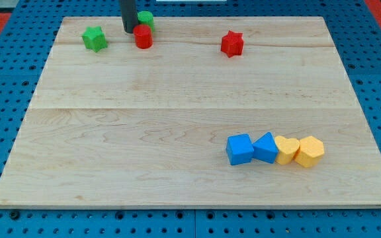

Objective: Separate the green blocks from the red circle

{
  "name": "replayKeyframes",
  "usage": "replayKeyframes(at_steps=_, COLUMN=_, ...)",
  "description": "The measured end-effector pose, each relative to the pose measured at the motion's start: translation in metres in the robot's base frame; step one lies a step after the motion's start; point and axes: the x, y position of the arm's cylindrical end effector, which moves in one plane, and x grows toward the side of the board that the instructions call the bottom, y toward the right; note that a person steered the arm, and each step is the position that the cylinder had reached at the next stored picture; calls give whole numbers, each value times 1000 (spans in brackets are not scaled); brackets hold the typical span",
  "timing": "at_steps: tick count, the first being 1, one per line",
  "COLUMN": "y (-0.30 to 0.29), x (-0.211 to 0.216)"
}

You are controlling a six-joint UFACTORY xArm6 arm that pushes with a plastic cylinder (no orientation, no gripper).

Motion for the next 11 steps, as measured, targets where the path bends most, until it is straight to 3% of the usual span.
replayKeyframes(at_steps=3, y=-99, x=10)
replayKeyframes(at_steps=4, y=-114, x=48)
replayKeyframes(at_steps=5, y=-103, x=61)
replayKeyframes(at_steps=6, y=-122, x=6)
replayKeyframes(at_steps=7, y=-71, x=-41)
replayKeyframes(at_steps=10, y=119, x=-40)
replayKeyframes(at_steps=11, y=119, x=-39)
